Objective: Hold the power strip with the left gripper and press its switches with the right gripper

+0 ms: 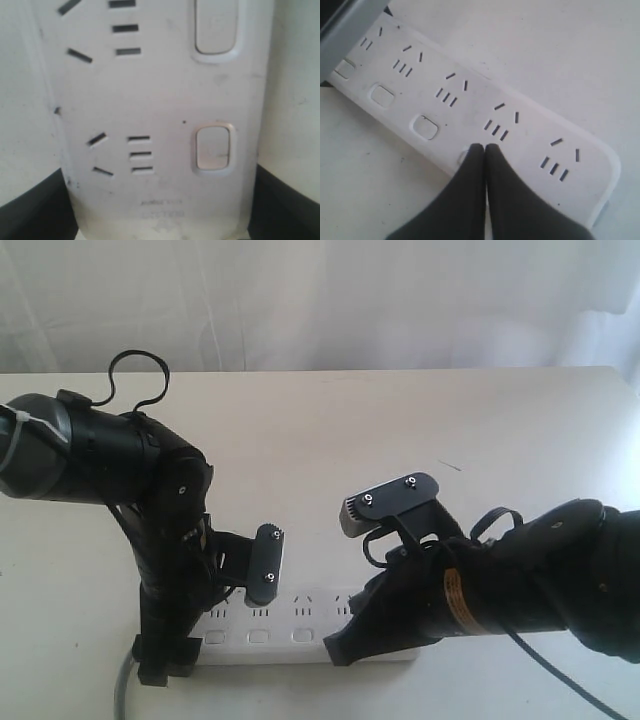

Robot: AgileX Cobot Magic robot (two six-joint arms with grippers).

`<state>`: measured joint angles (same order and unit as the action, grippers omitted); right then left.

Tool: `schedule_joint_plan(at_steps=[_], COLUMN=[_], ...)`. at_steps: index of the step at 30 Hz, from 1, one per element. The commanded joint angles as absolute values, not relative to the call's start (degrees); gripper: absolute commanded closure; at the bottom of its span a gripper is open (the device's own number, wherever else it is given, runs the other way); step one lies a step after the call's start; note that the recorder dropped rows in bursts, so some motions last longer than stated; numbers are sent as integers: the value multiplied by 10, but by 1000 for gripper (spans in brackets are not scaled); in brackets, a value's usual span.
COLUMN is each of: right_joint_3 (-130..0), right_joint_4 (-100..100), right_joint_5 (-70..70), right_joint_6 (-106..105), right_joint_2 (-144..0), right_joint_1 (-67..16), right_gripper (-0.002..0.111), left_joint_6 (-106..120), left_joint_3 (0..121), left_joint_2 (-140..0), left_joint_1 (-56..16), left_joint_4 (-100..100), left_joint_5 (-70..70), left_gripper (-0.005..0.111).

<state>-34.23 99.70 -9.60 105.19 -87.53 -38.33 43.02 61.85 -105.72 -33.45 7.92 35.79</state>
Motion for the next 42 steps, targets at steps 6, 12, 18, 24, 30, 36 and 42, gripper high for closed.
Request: schedule_joint_plan(at_steps=[6,12,18,24,30,36,42], right_joint_3=[-342,-342,-350,-359,-359,-359,-359], right_joint_4=[999,999,999,999,948,832,831], right_joint_5=[-91,-81,-81,-88,-109,-136,-138], right_joint_6=[1051,1051,1050,1050,988,871,856], right_joint_2=[-913,-913,-913,-913,-915,-915,-917], right_joint_1=[-382,-383,-383,-383,-383,-383,-383], right_gripper=[108,108,108,108,108,108,108], left_joint_6=[422,422,422,422,422,422,422], left_joint_3=[608,608,608,608,608,608,608], left_joint_2=[-1076,-1076,-1076,-1076,-1076,-1076,-1076], left_joint_1=[-339,-339,-339,-339,-339,-339,-339], left_joint_4=[60,58,51,48,48,48,48], left_joint_5=[370,372,372,372,372,372,382], left_gripper=[107,107,107,107,107,107,107])
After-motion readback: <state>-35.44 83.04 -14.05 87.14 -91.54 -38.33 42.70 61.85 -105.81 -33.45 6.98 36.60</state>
